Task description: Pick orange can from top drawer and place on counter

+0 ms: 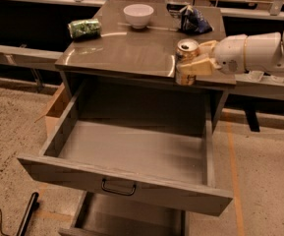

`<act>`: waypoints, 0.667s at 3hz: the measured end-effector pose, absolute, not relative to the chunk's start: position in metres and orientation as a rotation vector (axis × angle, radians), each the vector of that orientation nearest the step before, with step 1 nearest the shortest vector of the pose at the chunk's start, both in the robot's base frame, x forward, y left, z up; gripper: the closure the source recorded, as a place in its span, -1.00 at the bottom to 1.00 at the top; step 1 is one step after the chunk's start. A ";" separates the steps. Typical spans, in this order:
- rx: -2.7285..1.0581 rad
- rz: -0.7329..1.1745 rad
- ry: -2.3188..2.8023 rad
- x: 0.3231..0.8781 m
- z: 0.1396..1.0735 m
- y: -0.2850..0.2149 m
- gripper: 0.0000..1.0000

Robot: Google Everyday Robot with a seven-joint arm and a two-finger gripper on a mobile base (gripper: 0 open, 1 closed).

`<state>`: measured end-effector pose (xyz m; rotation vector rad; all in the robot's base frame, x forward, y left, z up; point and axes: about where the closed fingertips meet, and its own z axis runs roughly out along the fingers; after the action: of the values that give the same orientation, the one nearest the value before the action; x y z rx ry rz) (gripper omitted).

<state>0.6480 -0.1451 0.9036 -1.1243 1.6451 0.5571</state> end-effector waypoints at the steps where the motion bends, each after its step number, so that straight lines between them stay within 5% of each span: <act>1: -1.107 0.445 1.650 0.687 0.922 -0.166 1.00; 2: -1.060 0.340 1.680 0.719 0.928 -0.192 1.00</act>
Offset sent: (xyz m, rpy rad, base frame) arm 0.1070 -0.0878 0.0357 -0.1392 -0.1216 -0.2727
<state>0.7189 -0.1918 0.9280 -1.0604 1.6800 0.3395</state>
